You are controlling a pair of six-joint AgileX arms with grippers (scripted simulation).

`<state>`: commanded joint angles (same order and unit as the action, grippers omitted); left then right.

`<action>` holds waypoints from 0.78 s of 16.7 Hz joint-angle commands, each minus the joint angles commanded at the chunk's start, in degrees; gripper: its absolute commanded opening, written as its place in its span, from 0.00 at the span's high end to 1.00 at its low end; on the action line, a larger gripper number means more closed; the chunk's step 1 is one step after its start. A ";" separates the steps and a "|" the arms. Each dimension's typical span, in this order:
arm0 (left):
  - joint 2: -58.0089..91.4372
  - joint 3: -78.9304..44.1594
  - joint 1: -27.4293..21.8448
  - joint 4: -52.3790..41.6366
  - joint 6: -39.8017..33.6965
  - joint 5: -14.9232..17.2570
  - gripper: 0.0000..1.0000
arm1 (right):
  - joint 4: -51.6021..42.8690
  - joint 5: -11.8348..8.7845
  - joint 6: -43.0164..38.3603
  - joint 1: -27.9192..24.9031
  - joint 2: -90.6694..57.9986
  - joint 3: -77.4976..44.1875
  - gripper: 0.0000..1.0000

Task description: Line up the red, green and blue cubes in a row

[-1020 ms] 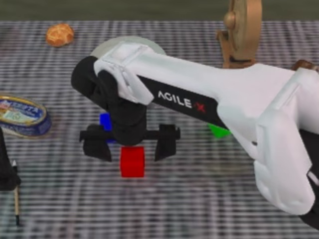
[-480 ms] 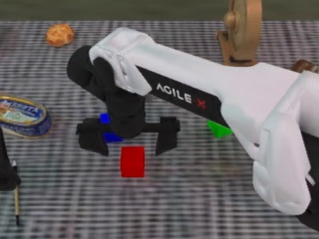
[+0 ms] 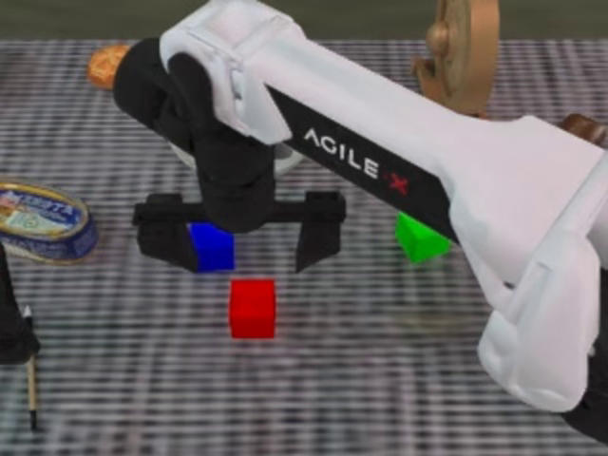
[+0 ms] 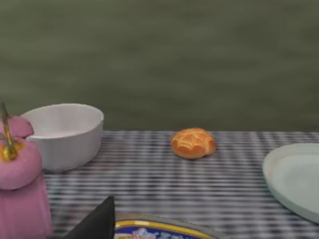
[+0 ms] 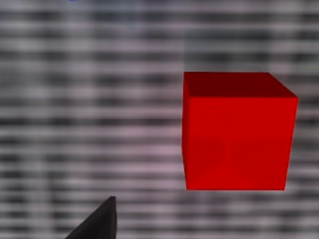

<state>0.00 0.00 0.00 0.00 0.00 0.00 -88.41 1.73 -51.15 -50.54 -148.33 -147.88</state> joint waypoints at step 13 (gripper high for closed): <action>0.00 0.00 0.00 0.00 0.00 0.00 0.00 | 8.48 -1.00 29.46 15.17 8.88 18.60 0.00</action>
<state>0.00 0.00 0.00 0.00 0.00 0.00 -79.92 0.73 -21.69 -35.37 -139.45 -129.28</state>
